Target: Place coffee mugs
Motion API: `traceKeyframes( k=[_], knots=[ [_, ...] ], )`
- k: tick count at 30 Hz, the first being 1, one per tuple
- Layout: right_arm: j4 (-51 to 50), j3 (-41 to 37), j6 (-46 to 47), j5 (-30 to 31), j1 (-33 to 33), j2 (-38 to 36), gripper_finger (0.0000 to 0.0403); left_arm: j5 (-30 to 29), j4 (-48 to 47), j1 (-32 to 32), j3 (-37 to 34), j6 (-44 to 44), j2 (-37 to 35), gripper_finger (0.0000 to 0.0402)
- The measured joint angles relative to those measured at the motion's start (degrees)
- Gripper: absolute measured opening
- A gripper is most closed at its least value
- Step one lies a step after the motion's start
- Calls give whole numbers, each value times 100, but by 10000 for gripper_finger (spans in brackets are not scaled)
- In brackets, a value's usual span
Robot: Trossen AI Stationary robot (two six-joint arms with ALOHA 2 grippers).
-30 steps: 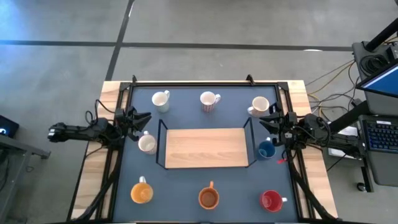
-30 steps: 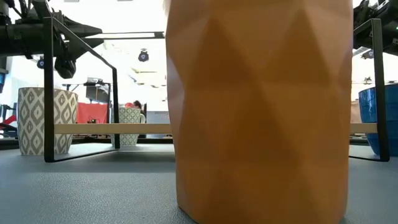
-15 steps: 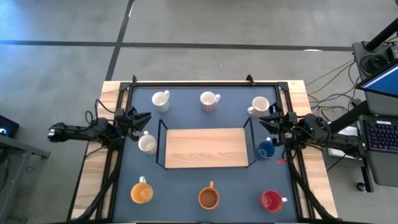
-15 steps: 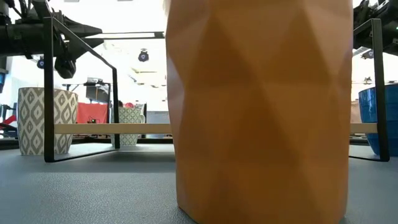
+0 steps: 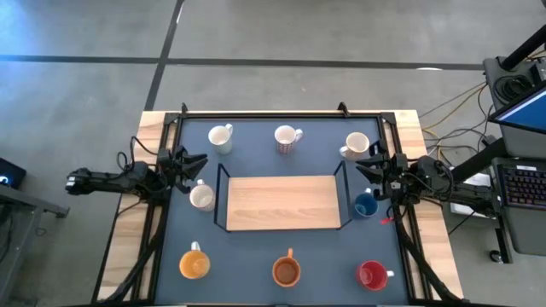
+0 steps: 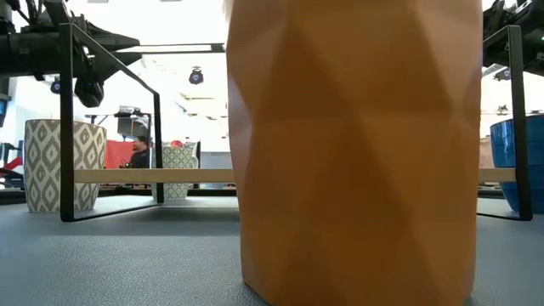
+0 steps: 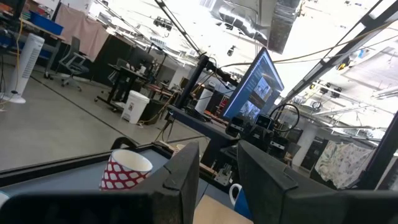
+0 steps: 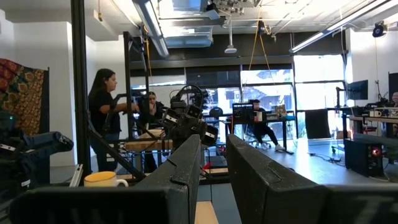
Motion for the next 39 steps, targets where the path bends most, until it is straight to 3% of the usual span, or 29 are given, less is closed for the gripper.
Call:
traceKeyframes(
  k=[31, 39],
  knots=[
    [510, 0, 136, 15, 0, 1, 68, 0, 2, 0, 0, 0, 0, 93],
    [474, 1, 353, 1031, 0, 76, 68, 0, 1, 1, 1, 0, -2, 93]
  ],
)
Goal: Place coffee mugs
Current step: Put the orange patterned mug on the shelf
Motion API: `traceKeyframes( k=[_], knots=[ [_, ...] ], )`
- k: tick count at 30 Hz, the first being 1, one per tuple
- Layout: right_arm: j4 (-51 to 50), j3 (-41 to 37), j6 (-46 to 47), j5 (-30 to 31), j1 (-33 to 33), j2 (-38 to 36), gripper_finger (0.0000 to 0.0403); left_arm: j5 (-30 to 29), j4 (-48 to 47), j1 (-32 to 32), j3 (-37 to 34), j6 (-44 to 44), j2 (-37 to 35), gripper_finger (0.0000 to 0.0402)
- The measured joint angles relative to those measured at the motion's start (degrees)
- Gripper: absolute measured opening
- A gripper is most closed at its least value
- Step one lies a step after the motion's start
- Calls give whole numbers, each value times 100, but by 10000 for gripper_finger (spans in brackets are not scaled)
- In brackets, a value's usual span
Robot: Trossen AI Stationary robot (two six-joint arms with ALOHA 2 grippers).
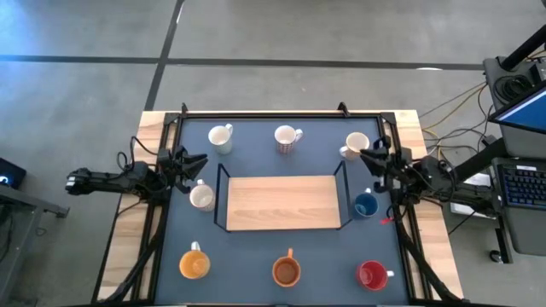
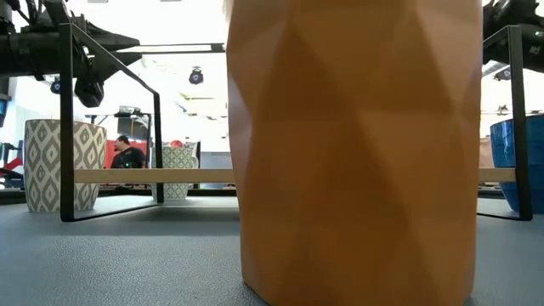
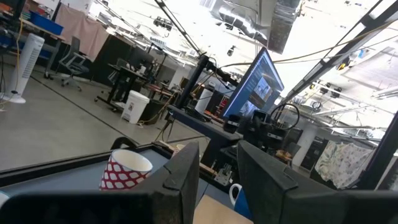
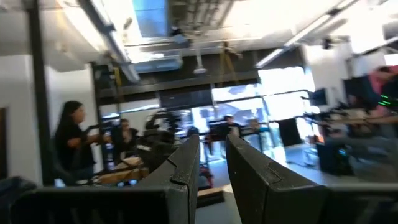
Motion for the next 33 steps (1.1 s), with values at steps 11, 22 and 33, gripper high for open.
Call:
traceKeyframes(
  k=[11, 22, 33],
  knots=[
    [-184, 403, -261, 562, -4, 597, 68, 0, 1, 1, -1, -2, 0, 93],
    [-2892, 1992, -171, 1576, -4, 1618, 68, 0, 1, 1, -1, 0, 0, 93],
    [-3940, 2741, 24, 1684, -120, 2030, 84, 0, 1, 1, 1, 0, 2, 93]
  ],
)
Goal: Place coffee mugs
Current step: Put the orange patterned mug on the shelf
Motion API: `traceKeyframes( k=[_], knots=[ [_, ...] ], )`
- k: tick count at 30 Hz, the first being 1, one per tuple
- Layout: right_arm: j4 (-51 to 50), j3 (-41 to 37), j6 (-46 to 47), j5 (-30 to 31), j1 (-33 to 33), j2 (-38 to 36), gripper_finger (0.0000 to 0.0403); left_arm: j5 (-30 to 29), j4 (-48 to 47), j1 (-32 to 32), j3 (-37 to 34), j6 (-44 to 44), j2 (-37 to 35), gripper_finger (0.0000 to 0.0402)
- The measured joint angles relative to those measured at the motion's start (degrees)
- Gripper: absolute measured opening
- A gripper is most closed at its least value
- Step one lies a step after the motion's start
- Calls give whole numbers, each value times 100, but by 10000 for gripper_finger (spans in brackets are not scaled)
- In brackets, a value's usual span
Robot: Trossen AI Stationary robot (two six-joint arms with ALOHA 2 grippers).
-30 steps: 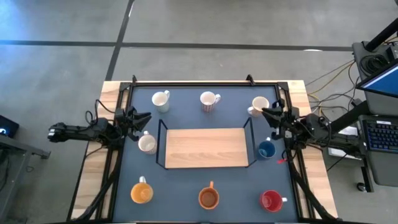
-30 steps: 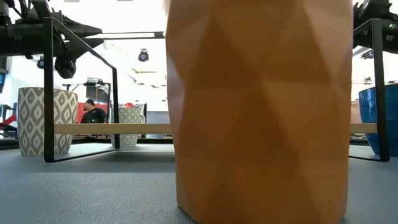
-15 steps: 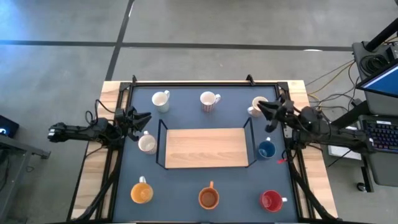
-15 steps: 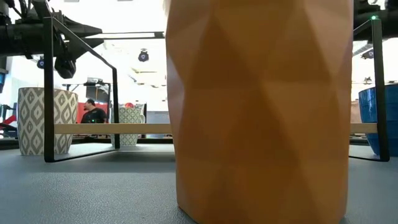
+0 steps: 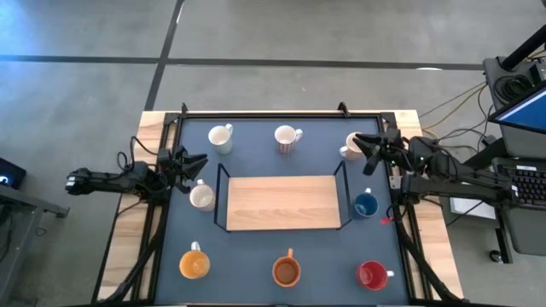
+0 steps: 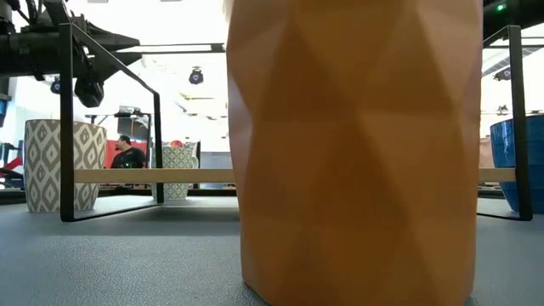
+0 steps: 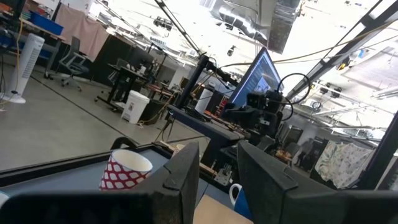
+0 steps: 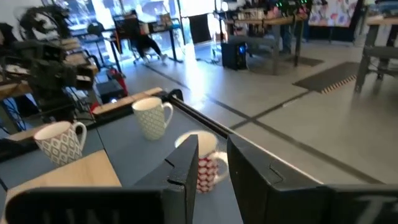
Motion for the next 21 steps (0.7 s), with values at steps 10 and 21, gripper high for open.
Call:
traceKeyframes(
  k=[10, 21],
  knots=[
    [-318, 40, 257, 144, -532, 198, 145, 0, 0, -2, -1, 0, -1, 93],
    [-897, 473, 291, 133, -1249, 835, 148, 0, 0, 0, -2, 0, 0, 93]
  ],
)
